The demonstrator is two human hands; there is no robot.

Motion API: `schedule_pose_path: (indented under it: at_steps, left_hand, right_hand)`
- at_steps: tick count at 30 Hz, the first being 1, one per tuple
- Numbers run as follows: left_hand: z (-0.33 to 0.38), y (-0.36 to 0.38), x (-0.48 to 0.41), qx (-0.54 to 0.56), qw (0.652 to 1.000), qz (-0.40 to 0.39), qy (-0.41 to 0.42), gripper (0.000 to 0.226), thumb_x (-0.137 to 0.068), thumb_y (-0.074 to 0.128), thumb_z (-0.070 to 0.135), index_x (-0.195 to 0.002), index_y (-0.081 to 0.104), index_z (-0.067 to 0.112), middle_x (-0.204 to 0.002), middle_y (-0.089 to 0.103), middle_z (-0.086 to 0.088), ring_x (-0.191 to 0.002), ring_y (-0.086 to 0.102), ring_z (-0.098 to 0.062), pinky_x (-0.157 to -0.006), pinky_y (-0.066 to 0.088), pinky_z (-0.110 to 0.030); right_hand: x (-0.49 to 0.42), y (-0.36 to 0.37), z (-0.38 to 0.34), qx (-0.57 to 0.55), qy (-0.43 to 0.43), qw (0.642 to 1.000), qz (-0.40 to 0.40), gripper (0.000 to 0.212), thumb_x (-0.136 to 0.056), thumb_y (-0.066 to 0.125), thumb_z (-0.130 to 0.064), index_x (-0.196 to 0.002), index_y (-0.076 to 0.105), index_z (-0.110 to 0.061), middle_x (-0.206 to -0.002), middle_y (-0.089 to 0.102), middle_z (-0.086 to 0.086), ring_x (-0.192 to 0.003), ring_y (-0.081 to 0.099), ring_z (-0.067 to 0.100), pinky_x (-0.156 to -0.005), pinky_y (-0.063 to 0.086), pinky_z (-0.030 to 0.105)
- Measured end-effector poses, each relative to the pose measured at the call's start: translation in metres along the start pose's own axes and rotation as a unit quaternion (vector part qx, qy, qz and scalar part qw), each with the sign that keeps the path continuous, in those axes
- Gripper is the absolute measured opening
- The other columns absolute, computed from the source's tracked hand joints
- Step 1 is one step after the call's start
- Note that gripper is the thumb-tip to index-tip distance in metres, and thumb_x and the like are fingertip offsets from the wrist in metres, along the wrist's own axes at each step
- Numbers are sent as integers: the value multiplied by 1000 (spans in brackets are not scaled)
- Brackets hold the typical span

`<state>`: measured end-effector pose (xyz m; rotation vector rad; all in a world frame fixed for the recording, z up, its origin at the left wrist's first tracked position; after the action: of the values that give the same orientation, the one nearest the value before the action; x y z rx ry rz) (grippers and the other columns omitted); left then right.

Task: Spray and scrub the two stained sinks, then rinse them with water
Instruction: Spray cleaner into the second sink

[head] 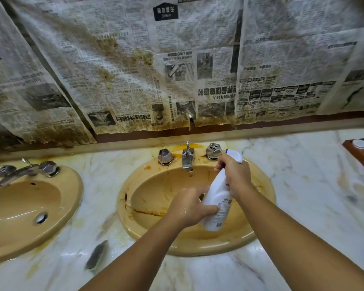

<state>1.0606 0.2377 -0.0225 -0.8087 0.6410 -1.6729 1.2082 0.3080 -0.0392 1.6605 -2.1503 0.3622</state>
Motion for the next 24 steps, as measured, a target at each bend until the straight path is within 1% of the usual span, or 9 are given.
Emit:
schedule_pose_path:
  at_steps: [2,6,10,12,15,18,21,22,24]
  left_hand:
    - [8,4,-3,-2,1000,-2,2,56,-72,70,55,-126,63,42,-103,71,15,-86,63,-6,-75,58,-42]
    - [15,9,-6,-17,1000,2,3,56,-73,69,55,-127,63,41,-103,71,13,-87,63,-8,-73,58,-41]
    - [17,12,-6,-20,1000,7,-4,54,-75,71,52,-127,64,40,-102,70,13,-85,62,-7,-73,58,-41]
    - [17,13,-7,-17,1000,9,-8,54,-74,70,53,-126,64,41,-100,71,13,-85,62,-7,-72,58,-41]
    - [19,15,-8,-21,1000,13,-6,55,-72,68,56,-126,64,41,-100,71,13,-84,63,-7,-72,58,-41]
    - [22,16,-11,-23,1000,14,-3,58,-73,67,57,-129,62,42,-101,71,13,-84,63,-8,-71,58,-40]
    - [23,17,-15,-16,1000,18,-7,58,-73,68,56,-129,61,43,-100,71,14,-85,63,-7,-72,58,-40]
    - [24,17,-15,-11,1000,20,-8,58,-73,69,57,-129,62,44,-100,71,15,-85,63,-7,-72,58,-39]
    - [27,19,-15,1,1000,28,-8,58,-72,69,57,-128,62,44,-99,71,15,-85,64,-6,-73,58,-39]
  right_hand:
    - [-4,-8,-1,-4,4,1000,10,17,-73,68,-27,-70,67,-10,-62,70,4,-62,74,20,-60,52,30]
    - [-8,-16,0,-8,21,1000,7,24,-68,71,-34,-71,66,-10,-57,66,3,-65,77,26,-62,52,33]
    - [-11,-16,-4,10,-7,1000,-6,19,-69,67,-30,-64,68,-12,-63,73,3,-63,72,21,-66,54,36]
    - [-13,-17,-3,9,-4,1000,-4,20,-68,67,-31,-63,65,-12,-61,69,2,-65,75,22,-65,52,35]
    - [-16,-20,-1,-2,18,1000,-4,22,-66,70,-32,-67,62,-11,-57,63,4,-64,77,29,-66,53,36]
    - [-19,-24,-2,-6,16,1000,-2,19,-66,67,-29,-68,64,-10,-62,68,5,-64,76,27,-68,56,38]
    - [-22,-21,-8,16,-14,1000,-23,16,-66,64,-27,-64,67,-12,-70,75,6,-64,68,22,-72,55,38]
    - [-23,-20,-9,20,-16,999,-29,15,-66,64,-27,-63,66,-13,-68,74,5,-64,68,22,-72,54,38]
    - [-26,-19,-11,22,-4,999,-35,16,-65,65,-27,-66,62,-11,-63,66,5,-66,75,24,-70,52,38]
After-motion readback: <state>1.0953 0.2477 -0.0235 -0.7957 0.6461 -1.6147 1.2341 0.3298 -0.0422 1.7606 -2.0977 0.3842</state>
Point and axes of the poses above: each hand's wrist, its own x-axis away from the middle knuckle, its own y-axis out of the palm, z = x × y, the point moved 9 cm from there along -x, towards the middle knuckle
